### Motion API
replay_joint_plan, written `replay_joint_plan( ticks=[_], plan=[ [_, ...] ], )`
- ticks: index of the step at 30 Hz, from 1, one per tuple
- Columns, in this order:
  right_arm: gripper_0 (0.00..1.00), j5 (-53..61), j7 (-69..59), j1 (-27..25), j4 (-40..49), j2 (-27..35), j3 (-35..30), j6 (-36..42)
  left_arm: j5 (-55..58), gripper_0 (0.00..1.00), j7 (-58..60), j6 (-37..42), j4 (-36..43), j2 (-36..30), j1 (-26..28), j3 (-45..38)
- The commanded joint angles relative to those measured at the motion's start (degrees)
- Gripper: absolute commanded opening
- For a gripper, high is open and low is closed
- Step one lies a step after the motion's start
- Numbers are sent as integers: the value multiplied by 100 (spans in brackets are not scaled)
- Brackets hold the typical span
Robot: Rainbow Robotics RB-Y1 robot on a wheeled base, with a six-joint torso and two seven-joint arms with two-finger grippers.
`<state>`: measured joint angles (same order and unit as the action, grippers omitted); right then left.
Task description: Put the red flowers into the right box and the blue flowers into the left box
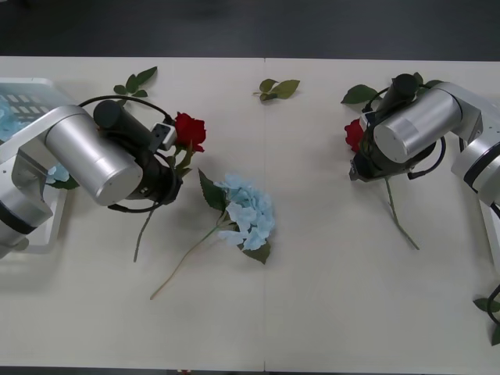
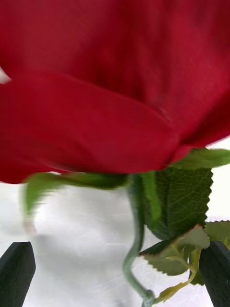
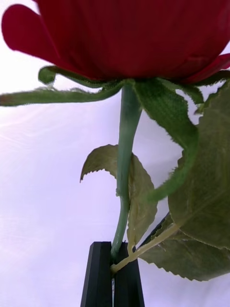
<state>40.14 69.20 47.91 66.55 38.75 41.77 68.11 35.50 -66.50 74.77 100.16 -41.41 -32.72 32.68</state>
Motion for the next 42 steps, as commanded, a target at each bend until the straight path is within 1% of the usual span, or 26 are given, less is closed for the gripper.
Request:
replay_joint_plan(
  ticks=[1,2,5,6,7,10,12,16,18,21,27,31,36,41,42],
  plan=[
    [100,-85,164,87,-133,-149,-63,-96,291,0,-531,-50,346,-34,346,-623],
    [100,-120,191,87,-168,-166,-55,-114,529,0,-724,-50,381,2,460,-913],
    [100,-173,226,87,-186,-210,-55,-114,986,0,-1120,-50,390,63,601,-1317],
    [96,-182,243,87,-186,-219,-55,-114,1205,0,-1296,-50,390,81,636,-1458],
    [90,-199,252,87,-186,-210,-46,-114,1372,0,-1419,-50,390,81,662,-1563],
    [65,-208,287,87,-195,-219,-19,-114,2040,0,-1753,-50,390,107,724,-1897],
    [50,-208,305,87,-212,-228,-19,-123,2409,0,-1902,-41,390,125,732,-2082],
    [21,-217,340,87,-248,-245,-19,-132,3833,0,-2069,29,232,142,732,-2486],
    [11,-217,358,87,-256,-245,-19,-132,4308,0,-2113,64,196,142,732,-2592],
    [0,-217,375,87,-256,-245,-19,-140,5020,0,-2175,143,205,142,724,-2750],
    [0,-173,402,87,-239,-166,-81,-140,5978,0,-2359,126,205,160,609,-2802],
    [0,55,454,113,-72,106,-160,-123,6198,0,-2702,117,205,336,530,-2917],
    [0,671,516,113,508,844,-230,71,6373,0,-2764,108,205,626,460,-2978],
    [0,1427,569,113,1326,2022,-230,457,6373,0,-2825,91,205,924,372,-3013],
    [0,1488,577,113,1414,2154,-230,501,6373,0,-2834,91,205,942,363,-3005]
  ],
)
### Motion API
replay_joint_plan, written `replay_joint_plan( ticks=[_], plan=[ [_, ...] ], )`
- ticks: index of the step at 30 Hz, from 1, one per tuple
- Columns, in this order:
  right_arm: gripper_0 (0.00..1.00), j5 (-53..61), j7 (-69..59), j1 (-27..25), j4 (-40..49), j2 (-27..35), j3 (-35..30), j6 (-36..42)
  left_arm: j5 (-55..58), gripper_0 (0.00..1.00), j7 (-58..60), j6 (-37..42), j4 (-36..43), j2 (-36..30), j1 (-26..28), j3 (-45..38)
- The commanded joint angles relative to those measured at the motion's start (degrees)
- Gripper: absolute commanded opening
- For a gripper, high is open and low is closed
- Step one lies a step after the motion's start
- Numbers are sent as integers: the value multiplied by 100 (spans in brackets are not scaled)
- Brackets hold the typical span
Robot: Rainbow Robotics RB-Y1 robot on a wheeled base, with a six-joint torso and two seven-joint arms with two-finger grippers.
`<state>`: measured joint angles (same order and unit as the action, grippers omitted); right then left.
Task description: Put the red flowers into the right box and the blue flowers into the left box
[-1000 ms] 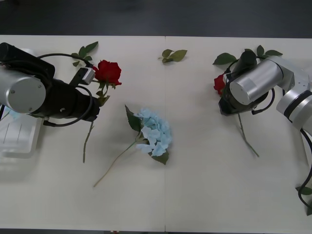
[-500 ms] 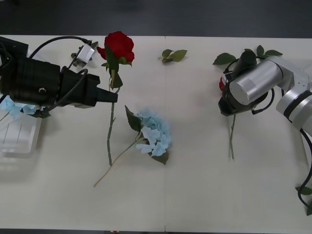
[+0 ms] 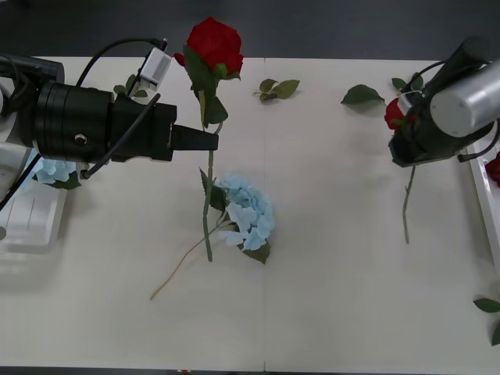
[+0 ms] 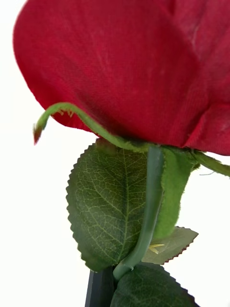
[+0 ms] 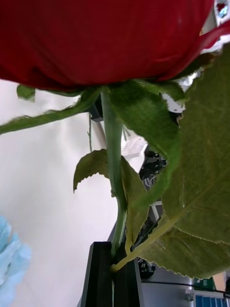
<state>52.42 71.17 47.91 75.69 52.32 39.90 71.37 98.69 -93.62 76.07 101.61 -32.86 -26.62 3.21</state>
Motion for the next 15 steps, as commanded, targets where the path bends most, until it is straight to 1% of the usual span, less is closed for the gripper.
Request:
replay_joint_plan(
  ticks=[1,3,8,11,15],
  plan=[
    [0,347,389,122,614,982,-44,255,53,0,-139,-39,61,122,-256,-58],
    [0,550,424,113,887,1483,-44,448,45,0,-174,-39,61,174,-282,-58],
    [0,646,529,122,1097,2265,-44,800,36,0,-288,-57,61,192,-406,109],
    [0,462,617,122,1036,2485,-44,879,36,0,-552,-83,52,227,-493,180],
    [0,-30,731,113,869,2529,-35,905,45,0,-640,-83,43,271,-564,232]
  ],
)
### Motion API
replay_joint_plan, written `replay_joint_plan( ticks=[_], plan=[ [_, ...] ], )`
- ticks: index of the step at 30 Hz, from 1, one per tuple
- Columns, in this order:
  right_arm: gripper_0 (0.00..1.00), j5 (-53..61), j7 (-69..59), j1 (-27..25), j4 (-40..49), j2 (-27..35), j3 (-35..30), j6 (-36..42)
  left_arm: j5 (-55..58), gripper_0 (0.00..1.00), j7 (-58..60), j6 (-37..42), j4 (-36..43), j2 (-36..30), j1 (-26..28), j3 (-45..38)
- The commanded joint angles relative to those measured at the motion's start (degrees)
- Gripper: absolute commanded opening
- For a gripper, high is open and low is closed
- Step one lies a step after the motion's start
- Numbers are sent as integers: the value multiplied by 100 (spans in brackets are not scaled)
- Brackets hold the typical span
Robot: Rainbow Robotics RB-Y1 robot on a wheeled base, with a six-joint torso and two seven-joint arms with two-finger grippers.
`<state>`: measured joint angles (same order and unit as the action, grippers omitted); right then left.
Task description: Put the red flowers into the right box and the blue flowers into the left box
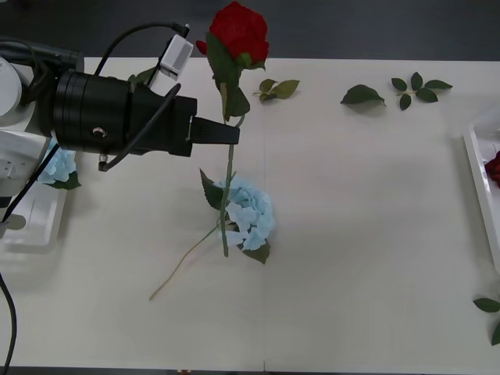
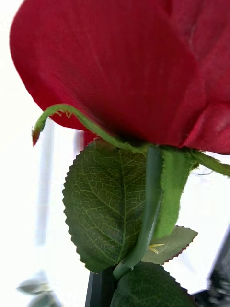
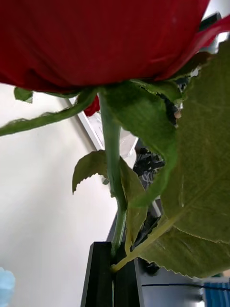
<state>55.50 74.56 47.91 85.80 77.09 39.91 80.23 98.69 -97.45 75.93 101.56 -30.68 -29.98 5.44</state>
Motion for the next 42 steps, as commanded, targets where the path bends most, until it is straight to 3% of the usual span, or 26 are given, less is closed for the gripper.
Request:
replay_joint_plan(
  ticks=[1,9,18,32,34,37,39,42],
  plan=[
    [0,-496,436,87,-230,52,-44,10,54,0,-265,-69,57,71,-245,36],
    [0,-1516,621,-317,-687,-18,-36,-359,80,0,-353,-140,57,133,-394,203],
    [0,-2500,595,-906,-1267,-370,-36,-1273,115,0,-380,-184,48,273,-447,247],
    [0,-3300,551,-959,-2568,-1100,-44,-2266,106,0,-415,-192,48,264,-447,247],
    [10,-3309,586,-959,-2691,-1108,-44,-2407,106,0,-415,-192,48,264,-447,247],
    [44,-3309,621,-959,-2884,-1117,-44,-2609,106,0,-415,-192,48,264,-447,247],
    [59,-3300,630,-968,-2920,-1117,-44,-2644,106,0,-415,-192,48,264,-447,247],
    [70,-3273,647,-968,-2893,-1117,-44,-2644,106,0,-415,-192,48,264,-447,247]
  ],
)
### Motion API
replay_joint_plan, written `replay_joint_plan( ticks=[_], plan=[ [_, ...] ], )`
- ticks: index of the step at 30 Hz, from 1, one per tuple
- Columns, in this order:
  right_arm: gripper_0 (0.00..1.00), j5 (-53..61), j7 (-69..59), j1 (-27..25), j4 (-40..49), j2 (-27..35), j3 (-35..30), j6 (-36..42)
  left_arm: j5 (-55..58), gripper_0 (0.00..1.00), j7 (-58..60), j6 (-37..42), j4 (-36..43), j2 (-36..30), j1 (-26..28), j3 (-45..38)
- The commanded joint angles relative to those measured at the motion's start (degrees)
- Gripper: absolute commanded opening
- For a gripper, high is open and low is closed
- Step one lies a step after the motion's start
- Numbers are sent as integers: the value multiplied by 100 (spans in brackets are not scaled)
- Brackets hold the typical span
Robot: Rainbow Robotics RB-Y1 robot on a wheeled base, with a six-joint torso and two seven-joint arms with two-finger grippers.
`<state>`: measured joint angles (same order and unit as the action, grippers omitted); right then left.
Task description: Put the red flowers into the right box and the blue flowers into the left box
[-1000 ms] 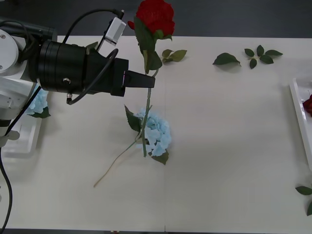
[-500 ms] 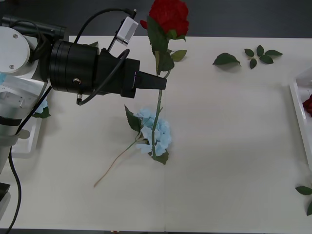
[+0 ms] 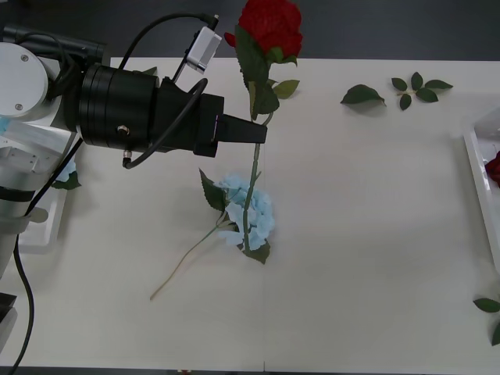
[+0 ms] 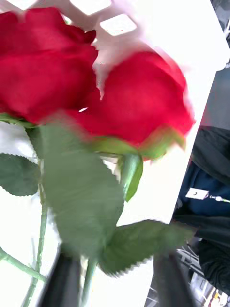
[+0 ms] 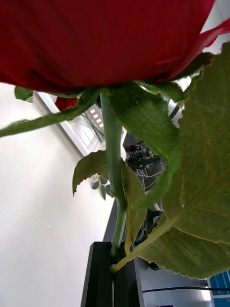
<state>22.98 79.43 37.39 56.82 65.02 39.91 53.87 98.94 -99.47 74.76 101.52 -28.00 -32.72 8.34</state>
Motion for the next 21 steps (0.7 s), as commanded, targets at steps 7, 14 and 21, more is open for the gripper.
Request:
replay_joint_plan(
  ticks=[7,14,21],
  plan=[
    [84,321,266,93,146,143,-88,27,82,0,-213,-76,52,-3,-173,-43],
    [85,1209,495,93,603,327,-396,344,82,0,-213,-76,52,-3,-173,-43],
    [85,2835,688,93,1429,732,-572,484,82,0,-213,-76,52,-3,-173,-43]
  ],
)
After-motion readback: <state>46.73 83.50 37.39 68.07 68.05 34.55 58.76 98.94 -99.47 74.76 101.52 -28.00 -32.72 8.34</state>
